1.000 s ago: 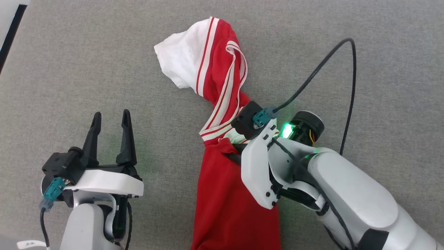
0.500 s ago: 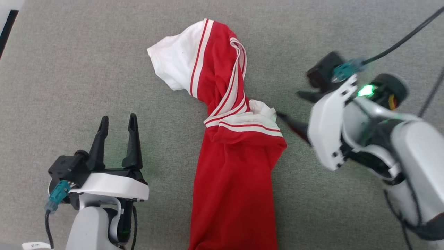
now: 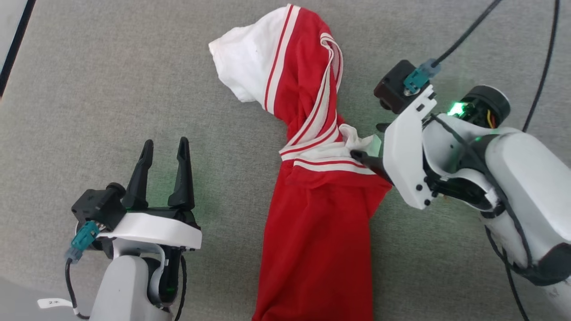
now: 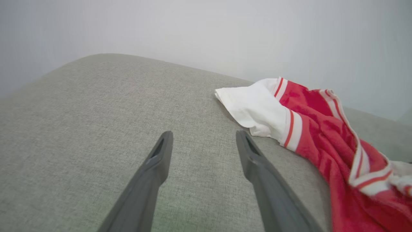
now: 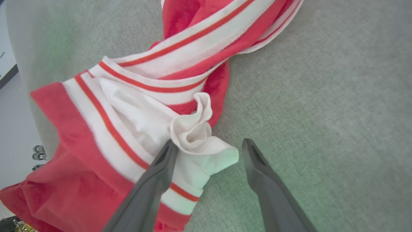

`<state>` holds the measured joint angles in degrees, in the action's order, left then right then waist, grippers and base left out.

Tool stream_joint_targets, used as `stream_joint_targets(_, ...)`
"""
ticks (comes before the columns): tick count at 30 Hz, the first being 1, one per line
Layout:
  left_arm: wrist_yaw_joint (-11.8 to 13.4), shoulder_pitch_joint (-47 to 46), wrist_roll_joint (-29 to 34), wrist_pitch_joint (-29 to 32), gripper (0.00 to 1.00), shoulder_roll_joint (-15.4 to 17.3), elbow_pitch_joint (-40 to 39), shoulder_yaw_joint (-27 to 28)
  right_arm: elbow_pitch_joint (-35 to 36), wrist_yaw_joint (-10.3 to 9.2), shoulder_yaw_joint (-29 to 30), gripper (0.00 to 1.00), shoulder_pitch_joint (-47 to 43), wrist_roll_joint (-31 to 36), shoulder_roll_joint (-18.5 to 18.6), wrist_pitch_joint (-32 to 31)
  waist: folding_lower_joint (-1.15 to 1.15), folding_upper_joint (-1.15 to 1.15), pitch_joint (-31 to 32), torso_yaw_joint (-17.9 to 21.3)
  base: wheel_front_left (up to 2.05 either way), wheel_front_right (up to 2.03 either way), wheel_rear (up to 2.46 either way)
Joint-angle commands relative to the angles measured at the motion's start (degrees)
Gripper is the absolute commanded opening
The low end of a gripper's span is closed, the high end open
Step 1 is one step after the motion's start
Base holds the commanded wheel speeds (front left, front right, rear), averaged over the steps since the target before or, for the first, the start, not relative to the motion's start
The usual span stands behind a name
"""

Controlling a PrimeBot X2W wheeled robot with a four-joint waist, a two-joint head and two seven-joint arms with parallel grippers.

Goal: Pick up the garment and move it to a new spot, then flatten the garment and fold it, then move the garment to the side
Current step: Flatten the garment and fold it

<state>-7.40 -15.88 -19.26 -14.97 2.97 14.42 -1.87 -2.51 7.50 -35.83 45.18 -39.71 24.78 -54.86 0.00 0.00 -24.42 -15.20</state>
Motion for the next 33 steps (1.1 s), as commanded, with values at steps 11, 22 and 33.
stream_joint_targets(11, -0.1, -0.9, -1.0, -0.3, 1.00, 0.0, 0.7, 0.4, -4.0, -0.02, -3.9, 0.00, 3.2, -2.5, 0.7, 2.7, 0.00, 0.00, -0.2, -0.5, 0.00, 0.00, 0.00)
stream_joint_targets(22, -0.1, 1.2, 1.8, -0.3, 1.00, 0.0, -0.3, 2.8, -4.1, -0.02, 9.0, 0.00, -3.4, 1.0, 3.0, 9.6, 0.00, 0.00, 3.0, 5.1, 0.00, 0.00, 0.00)
stream_joint_targets(33, -0.1, 0.2, 4.1, -0.3, 1.00, 0.3, -1.5, 2.3, -9.1, -0.03, 31.8, 0.00, -11.8, 13.8, 0.5, 16.1, 0.00, 0.00, 2.2, 8.9, 0.00, 0.00, 0.00)
